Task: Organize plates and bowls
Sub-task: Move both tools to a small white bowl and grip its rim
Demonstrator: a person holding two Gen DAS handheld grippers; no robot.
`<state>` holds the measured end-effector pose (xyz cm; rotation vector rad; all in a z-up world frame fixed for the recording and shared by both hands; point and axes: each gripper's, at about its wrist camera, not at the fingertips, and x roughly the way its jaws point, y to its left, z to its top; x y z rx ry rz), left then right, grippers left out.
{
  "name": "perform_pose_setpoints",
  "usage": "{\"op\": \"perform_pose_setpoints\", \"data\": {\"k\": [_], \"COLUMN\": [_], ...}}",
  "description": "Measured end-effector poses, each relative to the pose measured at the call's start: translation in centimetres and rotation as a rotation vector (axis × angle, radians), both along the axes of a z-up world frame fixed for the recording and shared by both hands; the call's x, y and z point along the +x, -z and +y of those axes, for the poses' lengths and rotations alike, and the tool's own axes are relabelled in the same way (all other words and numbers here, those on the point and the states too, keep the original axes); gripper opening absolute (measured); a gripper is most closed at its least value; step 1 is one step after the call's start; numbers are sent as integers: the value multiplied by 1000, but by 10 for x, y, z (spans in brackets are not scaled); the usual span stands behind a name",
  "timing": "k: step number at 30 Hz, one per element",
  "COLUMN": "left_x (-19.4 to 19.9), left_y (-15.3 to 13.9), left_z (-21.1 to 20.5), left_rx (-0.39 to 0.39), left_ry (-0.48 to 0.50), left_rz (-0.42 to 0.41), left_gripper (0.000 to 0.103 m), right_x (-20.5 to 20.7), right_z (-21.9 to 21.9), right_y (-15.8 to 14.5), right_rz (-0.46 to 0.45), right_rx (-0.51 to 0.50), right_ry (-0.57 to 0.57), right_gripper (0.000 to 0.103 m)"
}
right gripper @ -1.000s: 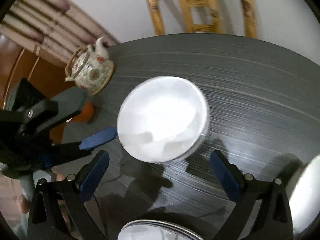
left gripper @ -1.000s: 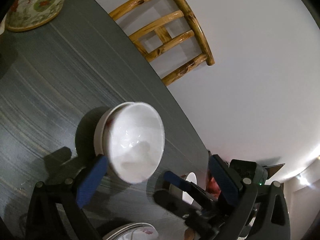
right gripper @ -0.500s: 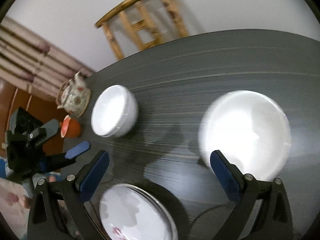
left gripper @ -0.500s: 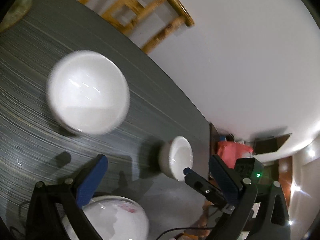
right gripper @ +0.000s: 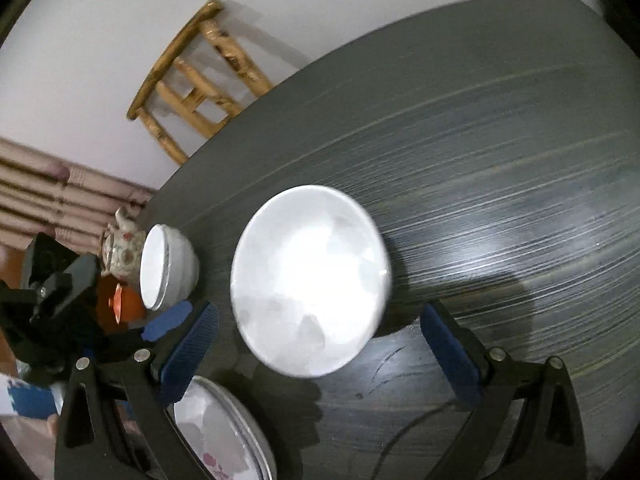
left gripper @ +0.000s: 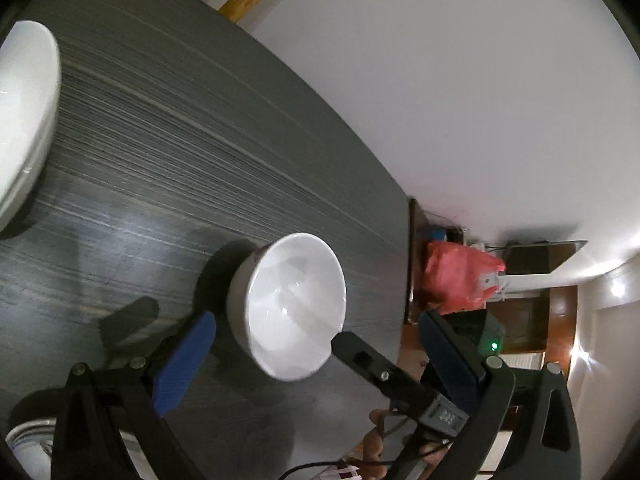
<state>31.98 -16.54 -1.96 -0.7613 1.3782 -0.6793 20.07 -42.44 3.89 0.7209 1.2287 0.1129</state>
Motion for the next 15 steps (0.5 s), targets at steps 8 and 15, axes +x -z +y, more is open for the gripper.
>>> {"op": "perform_pose_setpoints", "data": {"k": [8,15], "left_x": [13,22], "left_y": [17,20], "left_z": [-17,-19], "left_rx": [-5,2], "left_ry": [46,48], "left_rz": [17,24], "left_gripper": [103,103], "right_x": [12,19], "right_z": [5,10], "right_y": [18,27], "right_rz": [-12,-12], "right_rx": [30,64], "right_ry": [-36,-37], "right_gripper": [101,100]}}
